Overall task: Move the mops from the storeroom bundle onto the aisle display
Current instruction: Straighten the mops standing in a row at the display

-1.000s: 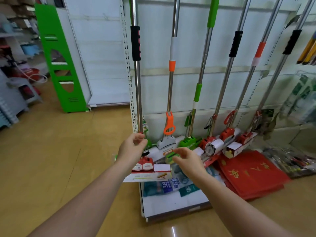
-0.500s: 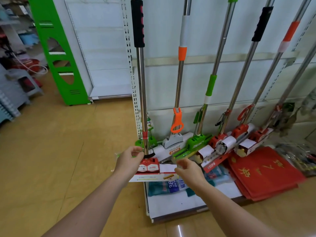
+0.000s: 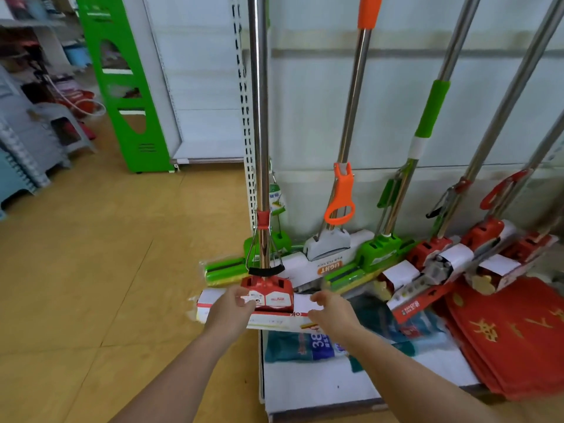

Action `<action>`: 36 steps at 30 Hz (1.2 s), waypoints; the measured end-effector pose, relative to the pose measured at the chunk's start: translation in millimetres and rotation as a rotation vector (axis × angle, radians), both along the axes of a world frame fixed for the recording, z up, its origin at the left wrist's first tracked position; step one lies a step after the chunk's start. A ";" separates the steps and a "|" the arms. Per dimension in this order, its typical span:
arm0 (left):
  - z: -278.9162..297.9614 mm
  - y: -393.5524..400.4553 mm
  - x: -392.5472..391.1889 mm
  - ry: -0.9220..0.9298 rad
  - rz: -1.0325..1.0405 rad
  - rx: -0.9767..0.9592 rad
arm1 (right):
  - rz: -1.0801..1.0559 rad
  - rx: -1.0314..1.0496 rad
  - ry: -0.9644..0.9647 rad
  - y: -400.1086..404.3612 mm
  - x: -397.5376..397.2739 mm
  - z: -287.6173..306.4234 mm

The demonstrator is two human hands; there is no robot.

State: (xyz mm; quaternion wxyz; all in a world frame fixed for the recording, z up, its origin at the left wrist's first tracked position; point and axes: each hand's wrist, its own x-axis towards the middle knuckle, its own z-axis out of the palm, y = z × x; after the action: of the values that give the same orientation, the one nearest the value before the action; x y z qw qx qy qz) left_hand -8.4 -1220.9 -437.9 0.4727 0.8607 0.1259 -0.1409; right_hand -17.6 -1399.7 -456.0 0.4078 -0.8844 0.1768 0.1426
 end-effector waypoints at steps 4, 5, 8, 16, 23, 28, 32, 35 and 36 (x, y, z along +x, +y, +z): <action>-70.1 0.0 28.6 -0.042 0.004 0.105 | 0.099 -0.048 -0.028 7.3 30.4 -63.1; -85.8 -0.2 37.4 -0.062 0.004 0.126 | 0.117 -0.053 -0.048 10.1 38.5 -77.5; -124.3 -2.3 64.6 -0.138 0.002 0.189 | 0.139 -0.048 -0.123 18.7 63.4 -114.7; -179.5 -8.0 116.9 -0.295 -0.076 0.160 | 0.144 -0.103 -0.288 24.3 94.9 -168.2; -171.9 -8.5 108.2 -0.352 -0.091 0.231 | 0.160 -0.017 -0.336 21.0 87.6 -169.3; -169.3 -7.3 90.7 -0.386 -0.142 0.294 | 0.185 -0.045 -0.364 25.7 76.1 -175.5; -168.9 1.4 81.0 -0.379 -0.140 0.320 | 0.165 -0.118 -0.400 29.6 69.5 -180.0; -170.3 10.7 74.6 -0.382 -0.098 0.311 | 0.217 -0.105 -0.387 32.8 64.4 -181.9; -170.7 14.7 72.6 -0.382 -0.086 0.306 | 0.233 -0.096 -0.389 34.8 62.7 -182.6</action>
State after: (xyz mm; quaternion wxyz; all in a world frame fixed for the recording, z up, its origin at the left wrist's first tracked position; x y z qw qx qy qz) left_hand 64.2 -1206.2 -608.6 0.3458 0.9378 0.0172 0.0250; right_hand 45.1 -1364.9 -638.5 0.3726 -0.9280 -0.0017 0.0068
